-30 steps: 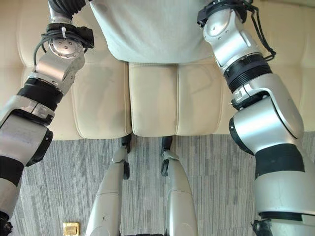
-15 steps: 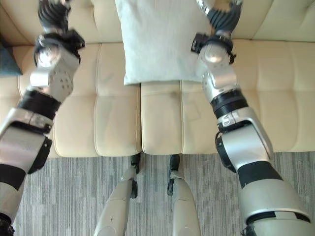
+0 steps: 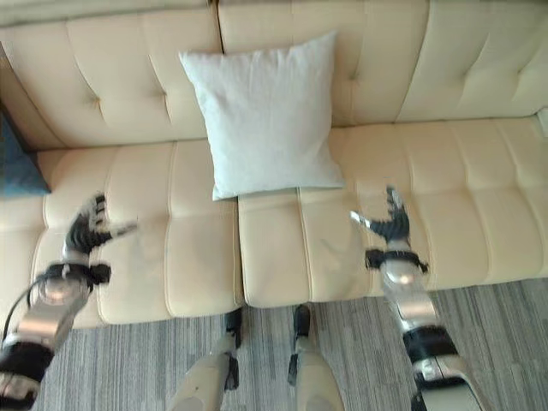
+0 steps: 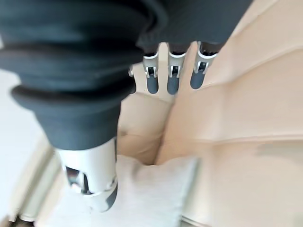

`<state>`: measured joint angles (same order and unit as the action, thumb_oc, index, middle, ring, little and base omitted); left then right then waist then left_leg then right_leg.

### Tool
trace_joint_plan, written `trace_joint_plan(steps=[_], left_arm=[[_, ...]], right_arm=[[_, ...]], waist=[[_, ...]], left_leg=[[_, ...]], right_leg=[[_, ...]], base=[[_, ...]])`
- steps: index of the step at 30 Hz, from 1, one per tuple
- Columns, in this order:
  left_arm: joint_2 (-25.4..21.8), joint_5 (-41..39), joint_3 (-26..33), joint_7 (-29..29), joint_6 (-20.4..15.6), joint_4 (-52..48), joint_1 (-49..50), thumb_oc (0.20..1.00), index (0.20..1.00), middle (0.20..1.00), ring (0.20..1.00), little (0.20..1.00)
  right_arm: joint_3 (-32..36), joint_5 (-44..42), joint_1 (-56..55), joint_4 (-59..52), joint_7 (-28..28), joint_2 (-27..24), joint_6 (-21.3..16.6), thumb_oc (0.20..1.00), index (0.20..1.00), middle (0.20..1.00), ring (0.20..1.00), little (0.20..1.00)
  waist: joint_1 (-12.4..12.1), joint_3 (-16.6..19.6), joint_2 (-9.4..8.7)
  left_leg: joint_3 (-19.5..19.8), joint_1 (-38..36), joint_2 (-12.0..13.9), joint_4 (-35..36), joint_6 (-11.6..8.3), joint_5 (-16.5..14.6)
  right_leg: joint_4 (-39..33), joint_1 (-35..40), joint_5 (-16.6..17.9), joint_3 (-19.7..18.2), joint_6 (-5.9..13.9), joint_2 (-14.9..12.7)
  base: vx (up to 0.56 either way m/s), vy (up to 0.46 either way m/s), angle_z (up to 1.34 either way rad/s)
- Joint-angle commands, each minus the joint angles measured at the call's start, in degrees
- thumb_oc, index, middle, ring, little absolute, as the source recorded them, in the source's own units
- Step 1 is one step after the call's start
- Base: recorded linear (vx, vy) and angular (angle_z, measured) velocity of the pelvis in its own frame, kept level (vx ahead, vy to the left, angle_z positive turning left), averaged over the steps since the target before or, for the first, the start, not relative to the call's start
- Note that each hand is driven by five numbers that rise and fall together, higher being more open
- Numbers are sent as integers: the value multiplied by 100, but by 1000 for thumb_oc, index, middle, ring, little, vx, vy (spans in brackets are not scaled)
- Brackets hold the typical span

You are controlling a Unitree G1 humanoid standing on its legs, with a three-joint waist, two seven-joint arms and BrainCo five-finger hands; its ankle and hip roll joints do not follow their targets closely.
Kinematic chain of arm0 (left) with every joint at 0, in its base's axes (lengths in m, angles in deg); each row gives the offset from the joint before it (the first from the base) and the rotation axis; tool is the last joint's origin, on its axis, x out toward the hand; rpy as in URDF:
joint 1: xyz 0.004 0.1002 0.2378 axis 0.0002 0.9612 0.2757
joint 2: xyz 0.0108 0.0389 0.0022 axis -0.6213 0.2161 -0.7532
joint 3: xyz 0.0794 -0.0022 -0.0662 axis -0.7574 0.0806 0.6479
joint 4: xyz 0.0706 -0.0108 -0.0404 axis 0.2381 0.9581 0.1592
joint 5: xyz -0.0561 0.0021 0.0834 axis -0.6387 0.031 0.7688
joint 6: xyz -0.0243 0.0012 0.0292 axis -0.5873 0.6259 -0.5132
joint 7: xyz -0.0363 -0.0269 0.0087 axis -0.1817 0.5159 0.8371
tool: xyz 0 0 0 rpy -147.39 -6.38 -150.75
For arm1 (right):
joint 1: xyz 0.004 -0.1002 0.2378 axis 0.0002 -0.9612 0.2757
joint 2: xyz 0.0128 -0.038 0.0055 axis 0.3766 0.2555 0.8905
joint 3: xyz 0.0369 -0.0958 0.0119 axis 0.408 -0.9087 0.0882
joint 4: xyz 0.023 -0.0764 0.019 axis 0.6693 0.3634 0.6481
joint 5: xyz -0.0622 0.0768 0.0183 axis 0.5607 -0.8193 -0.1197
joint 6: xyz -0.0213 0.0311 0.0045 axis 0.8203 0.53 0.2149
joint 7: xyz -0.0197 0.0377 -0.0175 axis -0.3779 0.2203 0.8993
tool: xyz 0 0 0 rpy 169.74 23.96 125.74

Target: Pick up all the scattered cushions and arrange them neatly on the sofa.

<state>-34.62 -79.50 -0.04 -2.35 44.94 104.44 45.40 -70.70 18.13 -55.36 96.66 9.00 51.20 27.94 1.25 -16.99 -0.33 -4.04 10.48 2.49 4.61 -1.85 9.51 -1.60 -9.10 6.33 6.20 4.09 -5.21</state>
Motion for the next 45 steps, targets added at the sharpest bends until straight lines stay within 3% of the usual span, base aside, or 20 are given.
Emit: trace_joint_plan(steps=[1, 6, 18, 20, 23, 26, 28, 31, 36, 37, 38, 39, 42, 45], left_arm=[[188, 519, 33, 150, -114, 590, 184, 1000, 1000, 1000, 1000, 1000], [895, 743, 18, 366, 53, 1476, 732, 1000, 1000, 1000, 1000, 1000], [1628, 1282, -483, 307, 270, 3803, 396, 1000, 1000, 1000, 1000, 1000], [1652, 1311, -475, 297, 277, 3956, 372, 1000, 1000, 1000, 1000, 1000], [1651, 1017, -407, 306, 196, 3786, 377, 1000, 1000, 1000, 1000, 1000], [1611, 840, -394, 355, 156, 3604, 381, 1000, 1000, 1000, 1000, 1000], [1573, 704, -363, 394, 142, 3459, 459, 1000, 1000, 1000, 1000, 1000], [1624, 583, -303, 447, 162, 3465, 570, 1000, 1000, 1000, 1000, 1000], [1687, 518, -285, 444, 181, 3573, 571, 1000, 1000, 1000, 1000, 1000], [1703, 512, -313, 441, 171, 3542, 570, 1000, 1000, 1000, 1000, 1000], [1703, 512, -313, 441, 171, 3542, 571, 1000, 1000, 1000, 1000, 1000], [1734, 525, -348, 435, 172, 3467, 587, 1000, 1000, 1000, 1000, 1000], [1787, 503, -360, 426, 165, 3414, 580, 1000, 1000, 1000, 1000, 1000], [1796, 482, -352, 427, 153, 3394, 535, 1000, 1000, 1000, 1000, 1000]], right_arm=[[10, 299, -359, 331, -254, 44, -198, 1000, 1000, 1000, 1000, 1000], [-22, 418, -837, 1334, -555, 427, -149, 1000, 1000, 1000, 1000, 1000], [-451, 636, -854, 3483, -651, 944, 21, 1000, 1000, 1000, 1000, 1000], [-428, 596, -817, 3666, -636, 999, 76, 1000, 1000, 1000, 1000, 1000], [-414, 531, -708, 3709, -570, 1038, 104, 1000, 1000, 1000, 1000, 1000], [-452, 507, -668, 3712, -583, 1041, 103, 1000, 1000, 1000, 1000, 1000], [-484, 476, -699, 3666, -599, 1010, 66, 1000, 1000, 1000, 1000, 1000], [-548, 539, -748, 3690, -637, 1025, 63, 1000, 1000, 1000, 1000, 1000], [-646, 589, -713, 3745, -609, 1045, 88, 1000, 1000, 1000, 1000, 1000], [-695, 593, -734, 3719, -599, 1056, 84, 1000, 1000, 1000, 1000, 1000], [-696, 593, -734, 3719, -599, 1056, 84, 1000, 1000, 1000, 1000, 1000], [-723, 605, -735, 3729, -545, 1009, 66, 1000, 1000, 1000, 1000, 1000], [-769, 660, -684, 3691, -496, 905, 51, 1000, 1000, 1000, 1000, 1000], [-802, 687, -631, 3670, -491, 839, 62, 1000, 1000, 1000, 1000, 1000]], waist=[[64, 934, -137], [39, 1074, -168], [-30, 1136, -295], [-16, 1084, -286], [26, 719, -225], [9, 579, -149], [-85, 594, -67], [-247, 710, -100], [-424, 783, -241], [-461, 767, -198], [-459, 768, -195], [-441, 702, -101], [-422, 574, 24], [-417, 454, 48]], left_leg=[[70, -244, -52, -54, -213, -716], [65, -457, -69, -3, -171, -763], [161, -627, -133, -66, -72, -872], [152, -623, -160, -65, -31, -873], [58, -560, -193, -60, 46, -807], [16, -387, -144, -116, 82, -687], [-58, -152, -73, -153, 92, -531], [-137, 13, -39, -131, 63, -404], [-227, 441, 58, -298, -66, -161], [-223, 603, 195, -345, -180, 36], [-219, 606, 199, -345, -182, 38], [-176, 632, 319, -308, -335, 242], [-135, 725, 474, -225, -515, 500], [-61, 791, 474, -371, -535, 395]], right_leg=[[35, 119, -388, 11, 514, -316], [-76, 364, -395, 29, 516, -286], [123, 505, -538, 61, 524, -321], [342, 398, -557, 10, 527, -355], [848, -73, -461, -65, 590, -366], [1354, -283, -625, -101, 559, -281], [1874, -136, -1009, -58, 412, -168], [1888, 199, -1243, -44, 363, -106], [994, 731, -1372, -228, 312, 9], [720, 791, -1450, -241, 182, 146], [715, 791, -1446, -238, 179, 151], [536, 838, -1450, -223, 86, 333], [425, 879, -1423, -78, -2, 488], [465, 803, -1378, 27, -40, 460]], base=[[38, 24, -6], [15, 19, -5], [-24, 31, 3], [-118, 89, -2], [-268, 92, -12], [-219, 37, -10], [-213, 2, -7], [-146, -70, -11], [-167, -157, -16], [-222, -232, -33], [-254, -286, -33], [-188, -211, -30], [-219, -208, 8], [-230, -105, 12]])
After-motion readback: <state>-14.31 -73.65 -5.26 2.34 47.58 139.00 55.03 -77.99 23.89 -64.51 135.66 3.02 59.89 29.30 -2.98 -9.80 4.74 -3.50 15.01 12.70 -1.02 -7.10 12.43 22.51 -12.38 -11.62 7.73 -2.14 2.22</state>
